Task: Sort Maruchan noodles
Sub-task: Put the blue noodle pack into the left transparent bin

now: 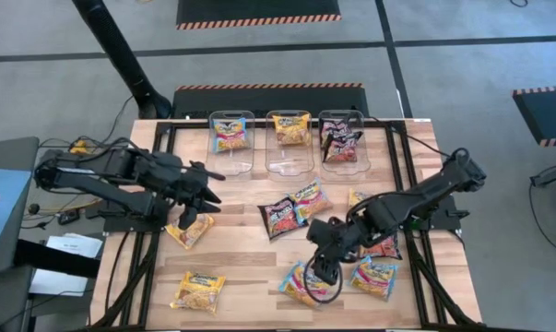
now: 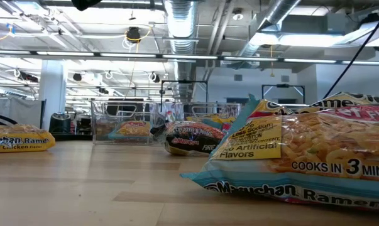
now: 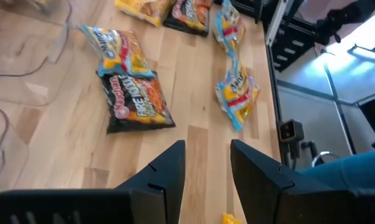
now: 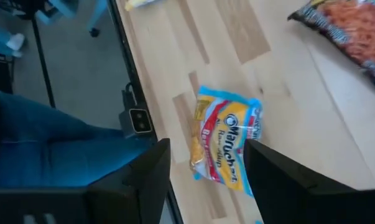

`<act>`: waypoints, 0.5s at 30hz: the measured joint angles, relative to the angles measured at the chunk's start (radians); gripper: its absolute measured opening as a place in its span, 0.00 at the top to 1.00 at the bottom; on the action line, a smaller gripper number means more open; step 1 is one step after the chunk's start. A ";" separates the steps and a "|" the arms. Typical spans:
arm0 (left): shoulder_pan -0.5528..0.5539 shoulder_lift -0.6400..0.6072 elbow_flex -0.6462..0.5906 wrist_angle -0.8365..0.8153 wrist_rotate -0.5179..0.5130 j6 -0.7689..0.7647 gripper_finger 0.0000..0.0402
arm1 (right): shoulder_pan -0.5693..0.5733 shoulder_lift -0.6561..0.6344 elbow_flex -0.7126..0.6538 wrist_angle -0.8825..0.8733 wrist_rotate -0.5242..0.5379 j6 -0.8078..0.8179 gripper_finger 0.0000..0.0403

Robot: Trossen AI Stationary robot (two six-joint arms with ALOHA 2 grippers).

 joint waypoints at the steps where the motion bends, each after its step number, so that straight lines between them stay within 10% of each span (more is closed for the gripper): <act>1: -0.002 0.003 0.000 0.001 0.001 0.000 0.71 | 0.005 0.000 -0.010 0.012 -0.001 0.006 0.43; 15: -0.002 0.008 0.000 0.001 0.001 0.000 0.71 | 0.071 0.000 -0.148 0.127 -0.025 0.170 0.48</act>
